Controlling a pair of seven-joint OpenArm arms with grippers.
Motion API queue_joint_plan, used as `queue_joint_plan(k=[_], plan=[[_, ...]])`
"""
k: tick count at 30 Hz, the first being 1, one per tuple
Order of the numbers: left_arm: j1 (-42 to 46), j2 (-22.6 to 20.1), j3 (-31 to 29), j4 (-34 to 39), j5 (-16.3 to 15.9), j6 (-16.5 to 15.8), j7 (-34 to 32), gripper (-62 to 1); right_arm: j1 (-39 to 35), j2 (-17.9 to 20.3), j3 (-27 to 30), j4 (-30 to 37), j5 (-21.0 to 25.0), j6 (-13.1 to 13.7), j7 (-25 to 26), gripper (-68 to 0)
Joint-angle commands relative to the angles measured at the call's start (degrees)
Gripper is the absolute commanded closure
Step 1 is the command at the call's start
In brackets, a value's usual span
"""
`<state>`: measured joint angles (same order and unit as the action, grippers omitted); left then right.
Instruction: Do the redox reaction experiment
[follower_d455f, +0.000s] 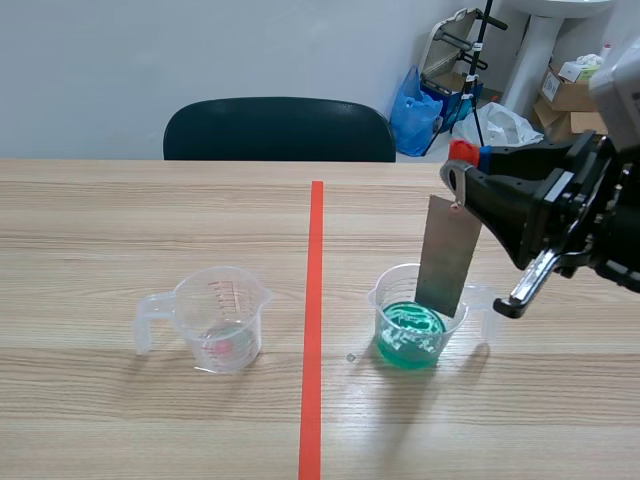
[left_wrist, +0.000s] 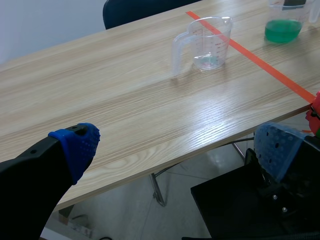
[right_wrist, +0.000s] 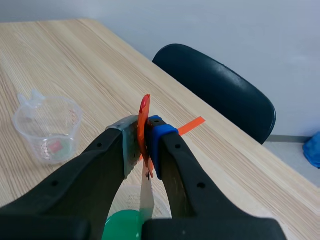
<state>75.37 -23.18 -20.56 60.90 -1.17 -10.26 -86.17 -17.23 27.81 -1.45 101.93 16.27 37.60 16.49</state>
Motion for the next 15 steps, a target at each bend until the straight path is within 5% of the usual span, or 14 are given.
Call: queue_joint_plan(k=[1,15], plan=[[0.07,0.44,-0.26,0.66,-0.35,0.04,-2.86,-62.3,0.28,0.59,0.87,1.73,0.9,-0.02,0.68,-0.6],[0.07,0.44,-0.26,0.66,-0.35,0.04,-2.86,-62.3,-0.24,0.59,2.82,10.43,8.92,0.15,-10.78,-0.6]])
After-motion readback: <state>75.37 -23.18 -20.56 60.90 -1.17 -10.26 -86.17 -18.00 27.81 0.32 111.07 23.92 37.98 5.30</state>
